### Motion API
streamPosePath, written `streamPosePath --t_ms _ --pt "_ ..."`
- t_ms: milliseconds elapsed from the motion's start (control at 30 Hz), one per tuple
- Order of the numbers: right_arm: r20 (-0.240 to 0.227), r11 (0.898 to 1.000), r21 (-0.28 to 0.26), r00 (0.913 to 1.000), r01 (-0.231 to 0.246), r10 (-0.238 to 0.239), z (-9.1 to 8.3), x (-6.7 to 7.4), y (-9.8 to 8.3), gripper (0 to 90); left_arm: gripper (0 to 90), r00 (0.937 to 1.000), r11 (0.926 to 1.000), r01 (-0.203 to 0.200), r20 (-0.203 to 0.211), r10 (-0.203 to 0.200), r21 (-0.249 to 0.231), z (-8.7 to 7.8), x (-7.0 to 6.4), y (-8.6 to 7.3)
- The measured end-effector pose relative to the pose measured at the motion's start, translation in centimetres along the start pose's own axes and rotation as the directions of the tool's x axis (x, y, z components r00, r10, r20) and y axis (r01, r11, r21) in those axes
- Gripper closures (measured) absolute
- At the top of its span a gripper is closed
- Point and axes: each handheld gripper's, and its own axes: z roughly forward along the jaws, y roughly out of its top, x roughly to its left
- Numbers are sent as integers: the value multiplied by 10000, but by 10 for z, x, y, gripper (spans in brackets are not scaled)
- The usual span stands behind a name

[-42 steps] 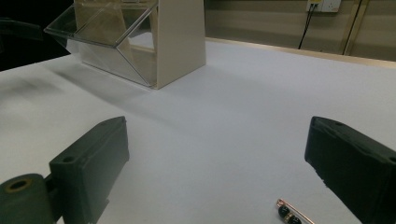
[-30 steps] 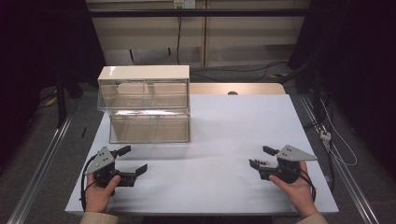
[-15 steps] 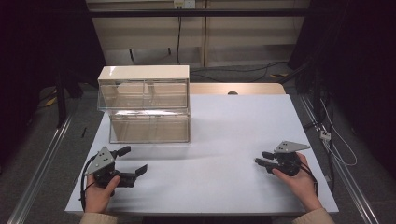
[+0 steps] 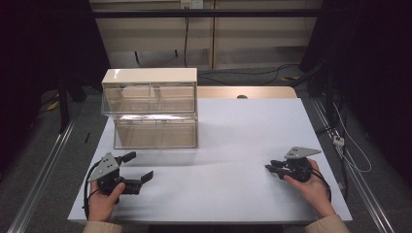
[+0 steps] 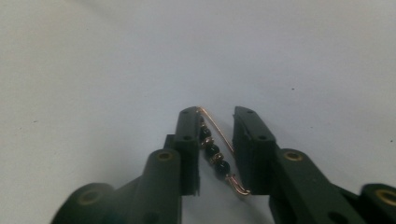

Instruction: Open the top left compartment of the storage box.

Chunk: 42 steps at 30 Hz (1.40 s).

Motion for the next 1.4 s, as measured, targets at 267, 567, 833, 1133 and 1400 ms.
streamPosePath --t_ms 267,567,833,1133,1400 --pt "-331 9972 -138 9968 -737 732 -1 -9 -2 847 42 9999 9999 -111 -10 111 31 0 0 1" --pt "-894 9926 -768 9922 -941 871 -9 -4 7 848 42 10000 10000 -67 3 67 27 1 0 2" --pt "-1228 9943 -855 9910 -634 526 -8 5 18 848 42 10000 10000 -47 44 47 31 2 -1 2" --pt "-1791 9954 -954 9838 -116 -57 1 26 40 849 42 9998 9999 -28 186 26 114 4 -4 3" --pt "-2272 9938 -1059 9722 333 -567 11 47 57 848 42 9997 10000 -40 244 38 63 4 -4 4"
